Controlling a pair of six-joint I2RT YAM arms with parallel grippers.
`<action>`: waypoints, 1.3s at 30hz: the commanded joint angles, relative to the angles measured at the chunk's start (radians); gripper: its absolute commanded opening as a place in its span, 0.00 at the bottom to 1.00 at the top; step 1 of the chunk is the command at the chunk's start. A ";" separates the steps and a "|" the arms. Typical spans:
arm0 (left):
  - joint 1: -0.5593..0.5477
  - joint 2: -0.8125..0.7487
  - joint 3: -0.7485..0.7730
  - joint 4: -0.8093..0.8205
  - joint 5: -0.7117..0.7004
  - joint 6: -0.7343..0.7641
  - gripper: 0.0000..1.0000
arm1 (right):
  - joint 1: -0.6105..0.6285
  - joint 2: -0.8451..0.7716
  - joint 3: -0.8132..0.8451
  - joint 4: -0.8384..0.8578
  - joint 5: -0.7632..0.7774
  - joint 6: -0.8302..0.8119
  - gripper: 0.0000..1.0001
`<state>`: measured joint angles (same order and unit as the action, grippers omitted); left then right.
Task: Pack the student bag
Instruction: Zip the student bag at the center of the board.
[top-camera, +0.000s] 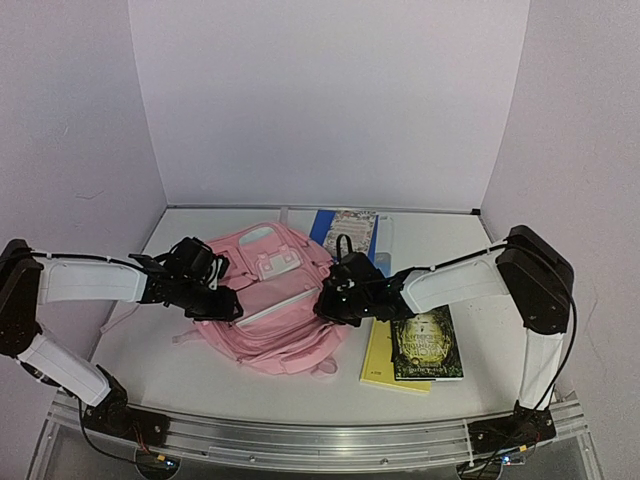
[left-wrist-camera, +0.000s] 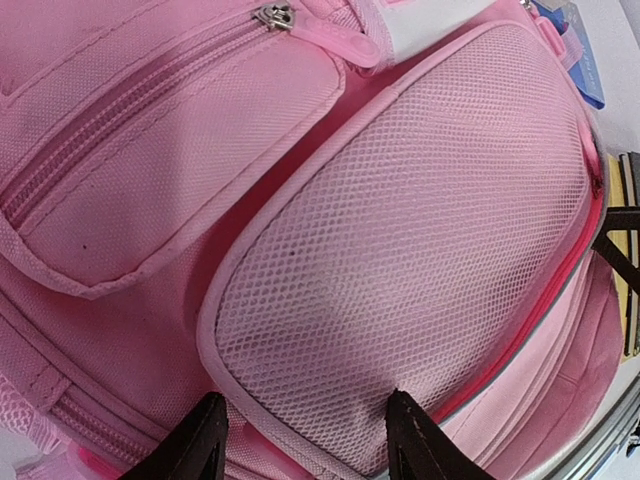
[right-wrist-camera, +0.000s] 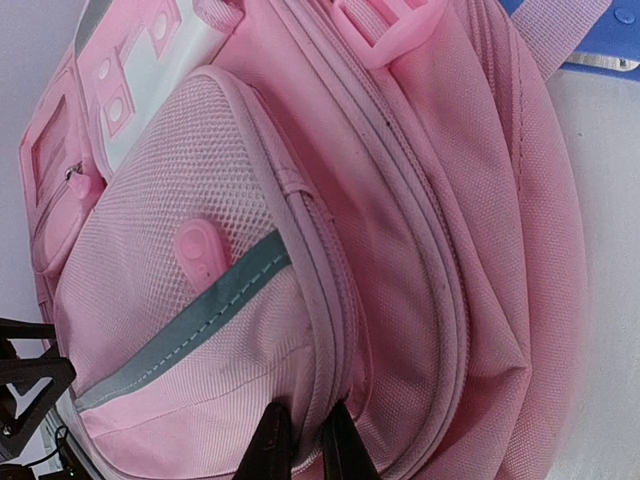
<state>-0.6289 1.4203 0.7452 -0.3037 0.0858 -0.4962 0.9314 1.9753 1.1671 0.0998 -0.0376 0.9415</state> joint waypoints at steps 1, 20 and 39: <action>0.006 0.011 -0.010 0.040 0.078 0.050 0.54 | -0.016 0.043 0.002 -0.028 0.046 -0.033 0.10; -0.039 0.035 0.078 -0.136 0.369 0.095 0.52 | -0.019 0.034 0.000 -0.018 0.050 -0.042 0.10; -0.182 0.065 0.148 -0.256 0.192 0.140 0.39 | -0.021 0.050 0.014 -0.012 0.045 -0.043 0.10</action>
<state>-0.7819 1.4770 0.8448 -0.5401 0.3261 -0.3922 0.9081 1.9823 1.1671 0.1112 -0.0079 0.9054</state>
